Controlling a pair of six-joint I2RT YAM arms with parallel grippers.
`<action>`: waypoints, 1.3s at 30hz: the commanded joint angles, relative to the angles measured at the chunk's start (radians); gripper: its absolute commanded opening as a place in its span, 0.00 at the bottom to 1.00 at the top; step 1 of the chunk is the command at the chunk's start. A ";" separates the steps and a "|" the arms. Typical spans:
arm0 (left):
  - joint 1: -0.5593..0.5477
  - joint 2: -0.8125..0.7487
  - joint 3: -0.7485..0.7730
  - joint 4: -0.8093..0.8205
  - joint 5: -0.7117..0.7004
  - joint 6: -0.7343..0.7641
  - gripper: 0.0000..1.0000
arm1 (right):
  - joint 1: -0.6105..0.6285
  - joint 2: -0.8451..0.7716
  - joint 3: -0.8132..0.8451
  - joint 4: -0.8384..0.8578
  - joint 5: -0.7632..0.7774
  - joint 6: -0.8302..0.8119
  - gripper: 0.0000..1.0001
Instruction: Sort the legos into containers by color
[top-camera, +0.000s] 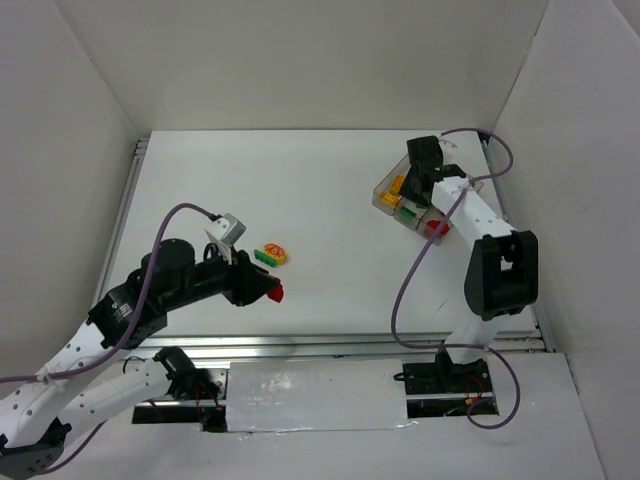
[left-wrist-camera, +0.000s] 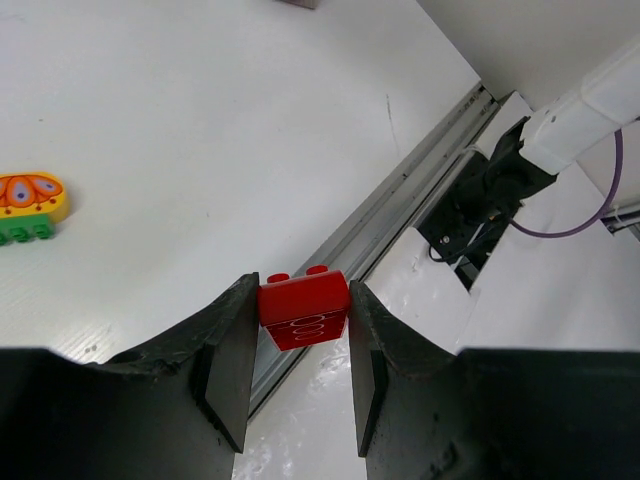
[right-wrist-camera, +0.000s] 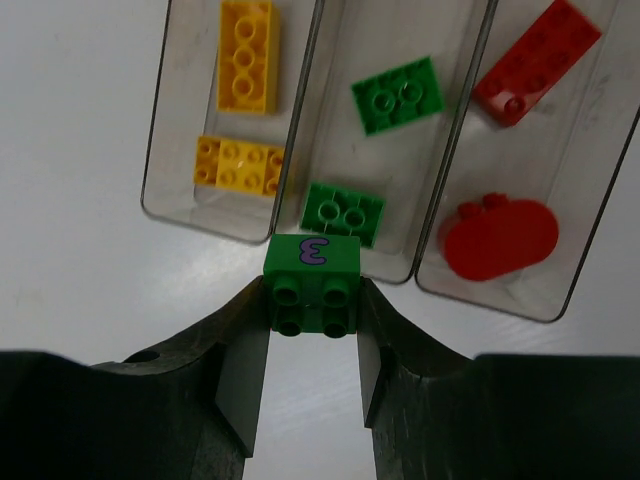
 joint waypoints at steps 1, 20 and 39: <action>0.004 -0.027 0.023 -0.054 -0.054 0.027 0.00 | -0.037 0.069 0.146 -0.059 0.114 0.007 0.01; 0.004 -0.003 -0.026 0.085 0.019 -0.031 0.00 | -0.045 -0.087 0.038 0.055 -0.102 -0.021 1.00; 0.007 -0.010 -0.121 0.712 0.533 -0.258 0.00 | 0.482 -0.787 -0.621 1.005 -1.403 0.111 1.00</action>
